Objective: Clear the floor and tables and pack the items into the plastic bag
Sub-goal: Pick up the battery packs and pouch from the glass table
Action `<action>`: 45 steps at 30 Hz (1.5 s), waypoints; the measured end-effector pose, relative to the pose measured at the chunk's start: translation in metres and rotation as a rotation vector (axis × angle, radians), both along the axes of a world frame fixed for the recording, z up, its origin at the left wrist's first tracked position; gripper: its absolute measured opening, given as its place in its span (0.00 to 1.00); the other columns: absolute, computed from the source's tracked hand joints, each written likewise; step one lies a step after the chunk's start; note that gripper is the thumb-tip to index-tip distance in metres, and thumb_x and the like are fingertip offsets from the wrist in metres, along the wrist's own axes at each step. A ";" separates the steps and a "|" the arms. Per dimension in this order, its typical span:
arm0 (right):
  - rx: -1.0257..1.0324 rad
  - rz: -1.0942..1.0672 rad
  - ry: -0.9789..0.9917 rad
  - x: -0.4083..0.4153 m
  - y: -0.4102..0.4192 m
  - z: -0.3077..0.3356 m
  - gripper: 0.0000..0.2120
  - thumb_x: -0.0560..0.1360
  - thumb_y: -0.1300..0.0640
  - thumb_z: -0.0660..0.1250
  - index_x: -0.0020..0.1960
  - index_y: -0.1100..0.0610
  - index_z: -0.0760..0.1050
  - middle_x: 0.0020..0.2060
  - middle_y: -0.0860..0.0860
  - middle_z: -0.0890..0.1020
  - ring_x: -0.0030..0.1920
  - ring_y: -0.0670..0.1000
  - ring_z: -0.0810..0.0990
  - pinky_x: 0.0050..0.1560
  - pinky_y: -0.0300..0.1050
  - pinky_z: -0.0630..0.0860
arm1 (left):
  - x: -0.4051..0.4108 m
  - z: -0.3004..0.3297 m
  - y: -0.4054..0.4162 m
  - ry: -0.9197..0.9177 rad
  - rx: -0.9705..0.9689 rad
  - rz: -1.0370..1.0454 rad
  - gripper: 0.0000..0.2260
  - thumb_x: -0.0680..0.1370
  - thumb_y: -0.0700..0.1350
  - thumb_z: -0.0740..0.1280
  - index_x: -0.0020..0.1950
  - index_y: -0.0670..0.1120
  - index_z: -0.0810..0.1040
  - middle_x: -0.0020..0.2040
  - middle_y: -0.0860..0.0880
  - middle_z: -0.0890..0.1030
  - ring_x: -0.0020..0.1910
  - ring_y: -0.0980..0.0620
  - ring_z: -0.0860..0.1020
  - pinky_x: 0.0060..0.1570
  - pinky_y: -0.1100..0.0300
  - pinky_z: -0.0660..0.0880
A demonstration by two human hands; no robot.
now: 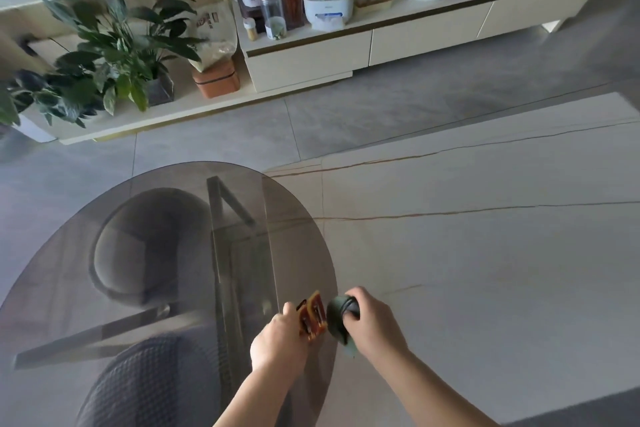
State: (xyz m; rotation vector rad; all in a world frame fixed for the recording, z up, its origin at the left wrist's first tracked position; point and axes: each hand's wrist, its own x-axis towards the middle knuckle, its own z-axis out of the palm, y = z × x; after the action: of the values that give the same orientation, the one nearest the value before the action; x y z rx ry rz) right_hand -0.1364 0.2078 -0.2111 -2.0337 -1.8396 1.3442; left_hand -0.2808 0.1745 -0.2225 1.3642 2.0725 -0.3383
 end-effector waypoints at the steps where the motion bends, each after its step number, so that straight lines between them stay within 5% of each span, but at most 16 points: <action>1: -0.007 -0.035 0.008 0.005 -0.007 0.013 0.13 0.76 0.59 0.61 0.61 0.55 0.72 0.55 0.54 0.81 0.56 0.55 0.78 0.52 0.42 0.73 | 0.007 0.014 -0.006 -0.012 0.003 0.015 0.13 0.77 0.49 0.63 0.57 0.47 0.65 0.50 0.49 0.80 0.48 0.47 0.81 0.43 0.55 0.78; 8: -0.026 -0.217 0.072 0.056 -0.052 0.097 0.12 0.77 0.56 0.62 0.59 0.59 0.69 0.55 0.56 0.80 0.54 0.55 0.79 0.48 0.44 0.75 | 0.066 0.116 -0.041 -0.059 0.046 0.057 0.08 0.78 0.45 0.61 0.52 0.46 0.62 0.46 0.48 0.80 0.43 0.44 0.82 0.41 0.51 0.81; 13: 0.010 -0.306 0.137 0.099 -0.076 0.150 0.14 0.77 0.57 0.62 0.61 0.59 0.68 0.55 0.55 0.79 0.54 0.53 0.78 0.50 0.43 0.78 | 0.099 0.182 -0.050 -0.116 0.067 -0.032 0.13 0.76 0.43 0.66 0.55 0.45 0.63 0.37 0.52 0.75 0.30 0.52 0.77 0.24 0.61 0.72; 18: 0.046 -0.496 0.210 0.137 -0.102 0.191 0.12 0.76 0.60 0.63 0.58 0.57 0.68 0.45 0.50 0.75 0.43 0.44 0.75 0.34 0.30 0.70 | 0.127 0.222 -0.044 -0.191 0.171 -0.167 0.12 0.77 0.46 0.62 0.58 0.46 0.66 0.39 0.50 0.78 0.32 0.51 0.79 0.27 0.60 0.75; 21: 0.065 -0.725 0.272 0.155 -0.120 0.213 0.11 0.74 0.61 0.63 0.56 0.57 0.70 0.46 0.53 0.76 0.46 0.50 0.76 0.40 0.40 0.75 | 0.142 0.243 -0.036 -0.195 0.195 -0.308 0.13 0.75 0.43 0.63 0.59 0.47 0.65 0.44 0.49 0.78 0.38 0.48 0.80 0.29 0.58 0.75; 29: 0.176 -1.105 0.341 0.202 -0.174 0.266 0.09 0.71 0.65 0.63 0.48 0.53 0.71 0.42 0.51 0.77 0.48 0.53 0.77 0.51 0.52 0.78 | 0.211 0.288 -0.036 -0.405 0.244 -0.557 0.10 0.75 0.40 0.63 0.53 0.48 0.64 0.38 0.53 0.73 0.30 0.58 0.73 0.18 0.67 0.65; 35: 0.253 -1.191 0.284 0.262 -0.213 0.279 0.11 0.69 0.66 0.65 0.50 0.56 0.74 0.42 0.52 0.79 0.48 0.55 0.79 0.52 0.57 0.79 | 0.281 0.307 -0.061 -0.402 0.270 -0.783 0.10 0.76 0.43 0.60 0.56 0.47 0.67 0.45 0.49 0.79 0.38 0.51 0.78 0.30 0.62 0.73; 39: 0.273 -1.261 0.206 0.315 -0.246 0.287 0.06 0.71 0.64 0.65 0.48 0.59 0.75 0.35 0.51 0.77 0.37 0.48 0.76 0.36 0.37 0.74 | 0.343 0.309 -0.076 -0.367 0.299 -0.944 0.13 0.76 0.44 0.60 0.60 0.47 0.67 0.50 0.49 0.80 0.44 0.50 0.79 0.42 0.57 0.77; 41: 0.286 -1.321 0.130 0.346 -0.264 0.286 0.04 0.72 0.63 0.65 0.47 0.60 0.77 0.37 0.52 0.79 0.38 0.49 0.76 0.32 0.35 0.68 | 0.380 0.308 -0.085 -0.354 0.304 -1.021 0.14 0.77 0.45 0.60 0.62 0.48 0.67 0.53 0.49 0.80 0.49 0.50 0.80 0.47 0.57 0.79; 45: 0.289 -1.503 0.091 0.414 -0.301 0.283 0.11 0.75 0.61 0.66 0.56 0.62 0.77 0.51 0.57 0.81 0.52 0.56 0.79 0.49 0.43 0.72 | 0.467 0.310 -0.112 -0.414 0.249 -1.139 0.14 0.79 0.48 0.60 0.64 0.47 0.67 0.56 0.50 0.79 0.52 0.52 0.79 0.53 0.61 0.77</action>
State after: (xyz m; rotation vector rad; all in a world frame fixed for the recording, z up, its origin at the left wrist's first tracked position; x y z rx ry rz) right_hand 0.2780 -0.0927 0.0714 -2.1452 -0.0910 0.5845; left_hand 0.1864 0.0627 0.0874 2.4215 0.8540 -0.2136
